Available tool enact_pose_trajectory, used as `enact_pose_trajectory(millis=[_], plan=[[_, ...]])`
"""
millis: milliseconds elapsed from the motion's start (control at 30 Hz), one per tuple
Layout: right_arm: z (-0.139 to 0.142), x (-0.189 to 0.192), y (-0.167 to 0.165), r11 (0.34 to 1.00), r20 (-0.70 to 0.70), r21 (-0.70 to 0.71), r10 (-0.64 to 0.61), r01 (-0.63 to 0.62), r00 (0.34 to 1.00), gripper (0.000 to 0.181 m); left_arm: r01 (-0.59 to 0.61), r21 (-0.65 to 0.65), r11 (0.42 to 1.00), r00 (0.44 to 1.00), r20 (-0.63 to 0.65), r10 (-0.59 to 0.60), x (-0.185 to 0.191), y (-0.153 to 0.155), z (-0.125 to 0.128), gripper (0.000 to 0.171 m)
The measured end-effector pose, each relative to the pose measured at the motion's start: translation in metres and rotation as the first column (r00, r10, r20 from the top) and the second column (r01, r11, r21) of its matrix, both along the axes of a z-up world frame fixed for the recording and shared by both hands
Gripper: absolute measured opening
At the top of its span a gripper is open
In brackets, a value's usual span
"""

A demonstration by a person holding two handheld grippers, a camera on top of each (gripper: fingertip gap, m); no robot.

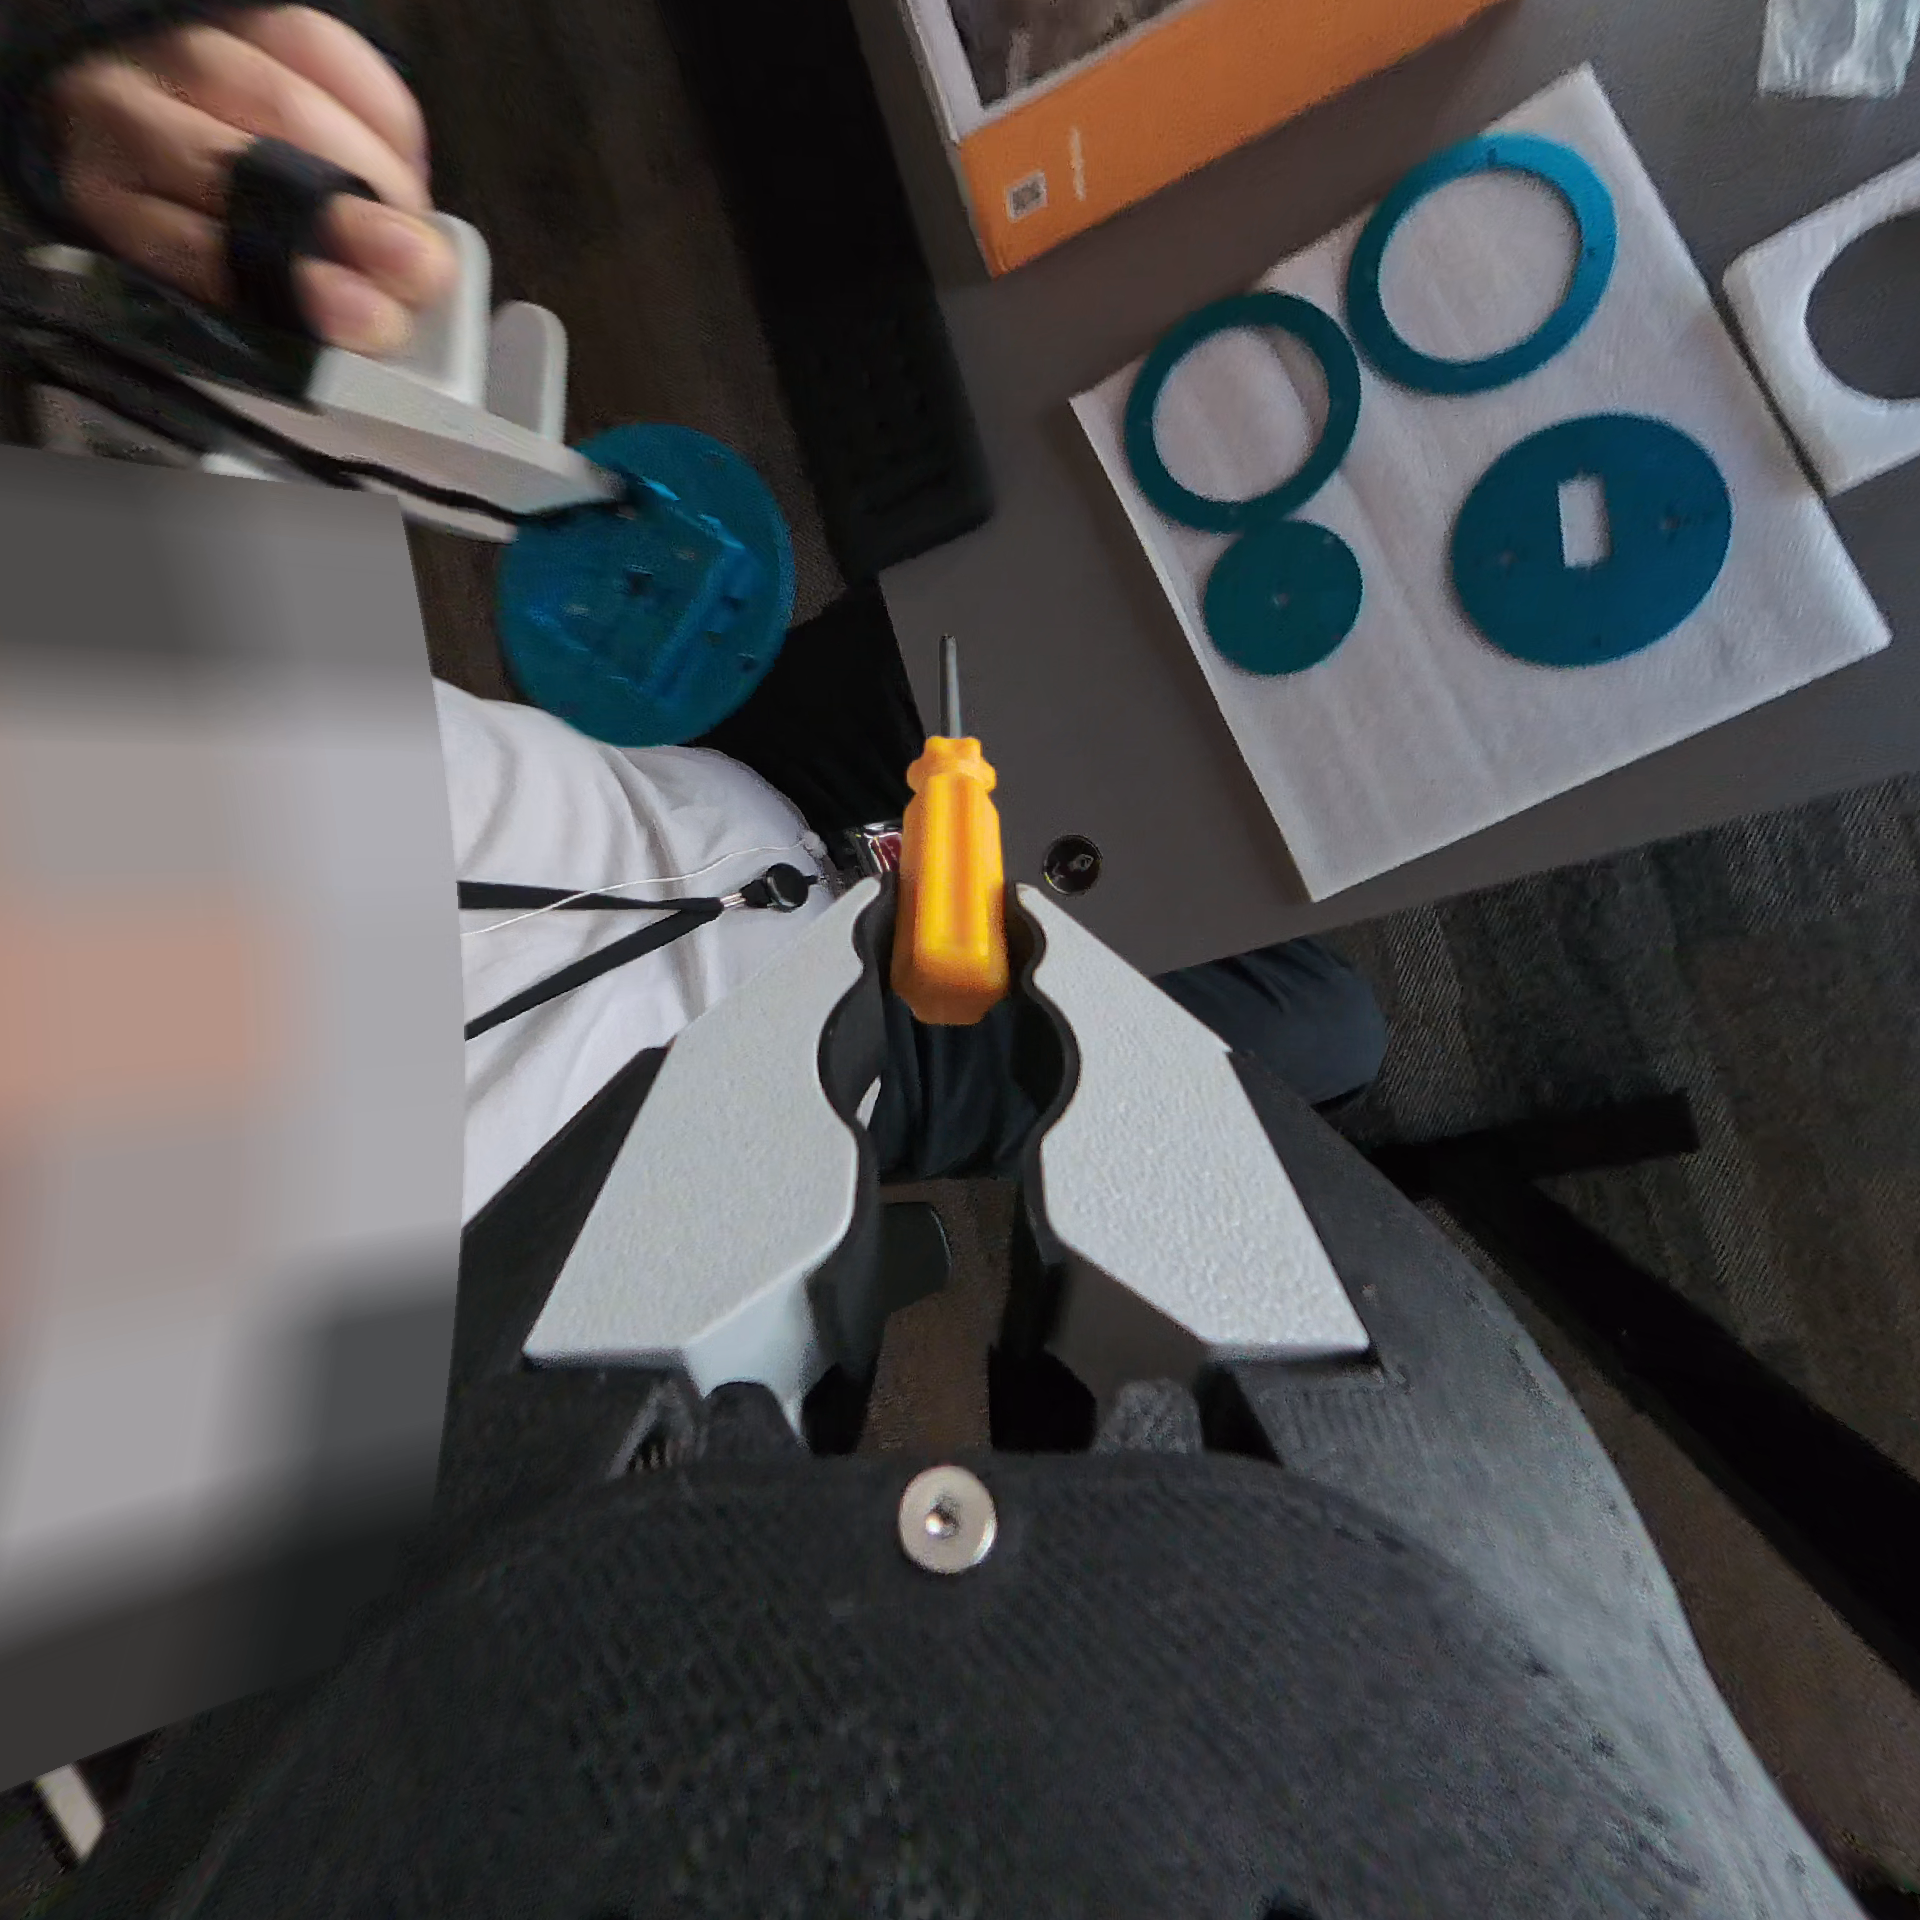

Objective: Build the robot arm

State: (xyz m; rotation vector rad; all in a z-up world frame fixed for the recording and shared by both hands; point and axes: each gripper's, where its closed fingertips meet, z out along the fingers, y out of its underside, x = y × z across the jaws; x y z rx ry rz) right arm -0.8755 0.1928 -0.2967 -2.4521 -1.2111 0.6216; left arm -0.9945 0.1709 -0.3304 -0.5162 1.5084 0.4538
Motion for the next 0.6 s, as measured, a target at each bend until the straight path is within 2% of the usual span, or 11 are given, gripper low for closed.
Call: enact_pose_trajectory(millis=[100, 200, 267, 300, 367, 600], plan=[[0.031, -0.011, -0.021, 0.989, 0.033, 0.085, 0.120, -0.122, 0.992, 0.018, 0.003, 0.095, 0.995, 0.998, -0.066, 0.003, 0.005, 0.002, -0.025, 0.003], [0.050, -0.030, -0.041, 0.954, 0.081, 0.139, 0.257, -0.267, 0.963, 0.019, 0.010, 0.150, 0.989, 0.994, -0.105, 0.005, 0.010, 0.002, -0.037, 0.003], [0.048, -0.041, -0.055, 0.906, 0.148, 0.132, 0.382, -0.401, 0.912, 0.019, 0.029, 0.153, 0.988, 0.993, -0.114, -0.011, 0.013, -0.002, -0.040, 0.003], [0.044, -0.043, -0.056, 0.896, 0.202, 0.120, 0.400, -0.428, 0.894, 0.019, 0.039, 0.145, 0.989, 0.993, -0.114, -0.023, 0.015, -0.004, -0.040, 0.003], [0.035, -0.047, -0.054, 0.881, 0.295, 0.110, 0.413, -0.460, 0.862, 0.019, 0.052, 0.142, 0.988, 0.993, -0.116, -0.036, 0.017, -0.008, -0.040, 0.003], [0.028, -0.062, -0.057, 0.834, 0.401, 0.049, 0.487, -0.549, 0.776, 0.019, 0.091, 0.146, 0.985, 0.988, -0.136, -0.071, 0.021, -0.017, -0.042, 0.003]])
